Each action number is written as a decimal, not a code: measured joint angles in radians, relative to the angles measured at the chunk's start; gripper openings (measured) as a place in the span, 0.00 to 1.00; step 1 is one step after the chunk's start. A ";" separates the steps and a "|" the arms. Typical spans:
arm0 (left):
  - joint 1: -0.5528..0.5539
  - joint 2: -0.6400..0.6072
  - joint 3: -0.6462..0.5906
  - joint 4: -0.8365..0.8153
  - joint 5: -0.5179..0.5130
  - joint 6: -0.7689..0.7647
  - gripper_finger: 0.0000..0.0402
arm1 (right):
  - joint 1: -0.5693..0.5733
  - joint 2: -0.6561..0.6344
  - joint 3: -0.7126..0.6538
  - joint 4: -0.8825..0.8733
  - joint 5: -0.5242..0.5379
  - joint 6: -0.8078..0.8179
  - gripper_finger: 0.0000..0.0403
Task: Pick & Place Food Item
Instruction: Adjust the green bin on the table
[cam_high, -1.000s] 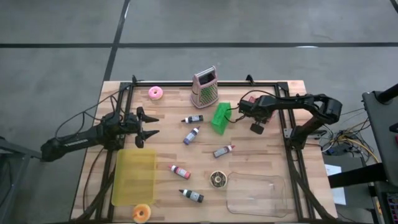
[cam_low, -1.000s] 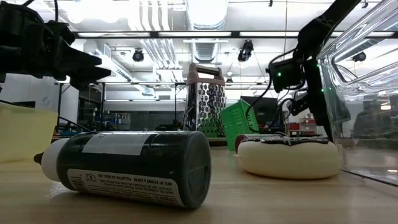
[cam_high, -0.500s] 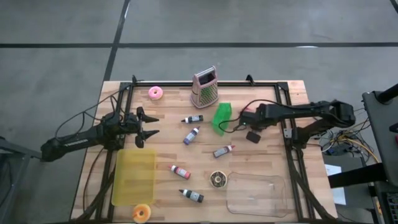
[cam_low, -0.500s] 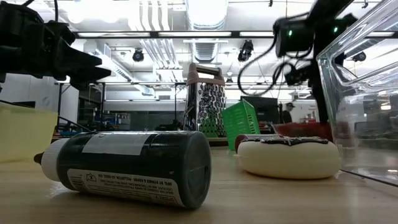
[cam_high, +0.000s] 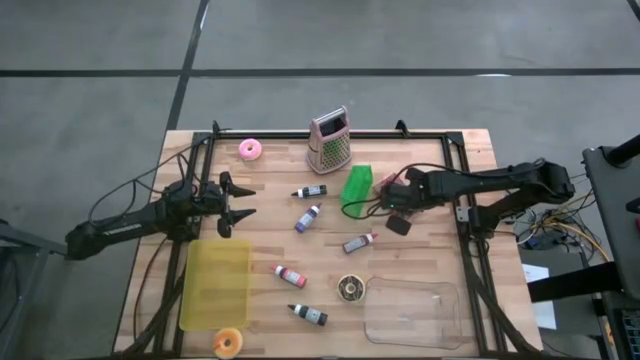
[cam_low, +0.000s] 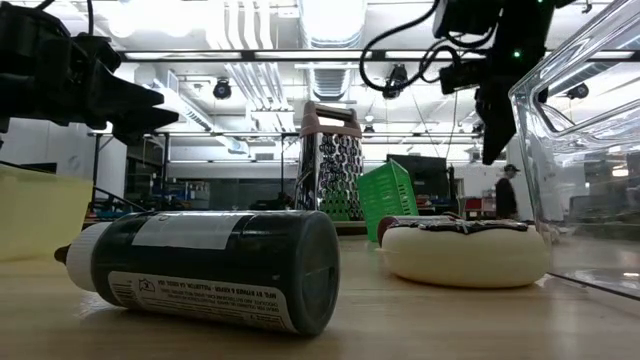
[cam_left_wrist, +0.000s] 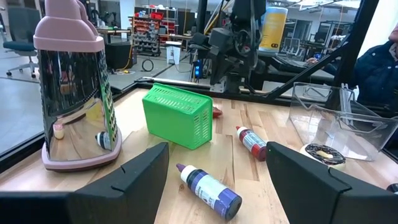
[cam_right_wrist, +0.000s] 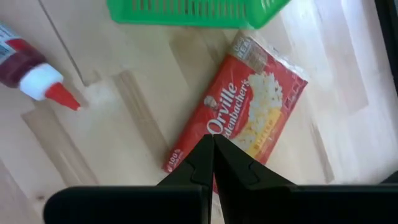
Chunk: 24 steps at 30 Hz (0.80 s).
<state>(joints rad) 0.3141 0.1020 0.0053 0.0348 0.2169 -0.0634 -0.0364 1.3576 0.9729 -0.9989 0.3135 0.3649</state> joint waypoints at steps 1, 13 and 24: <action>0.000 0.000 0.000 0.000 0.000 0.000 0.68 | 0.000 0.005 0.005 -0.011 -0.001 0.000 0.02; 0.000 0.000 0.000 -0.001 0.004 0.000 0.68 | 0.009 0.085 -0.025 0.086 -0.028 -0.036 0.02; 0.000 0.000 0.000 0.001 0.008 -0.004 0.68 | 0.009 0.238 0.037 0.323 -0.052 -0.216 0.02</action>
<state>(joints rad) 0.3141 0.1020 0.0053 0.0360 0.2247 -0.0671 -0.0273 1.5961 1.0104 -0.6762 0.2614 0.1491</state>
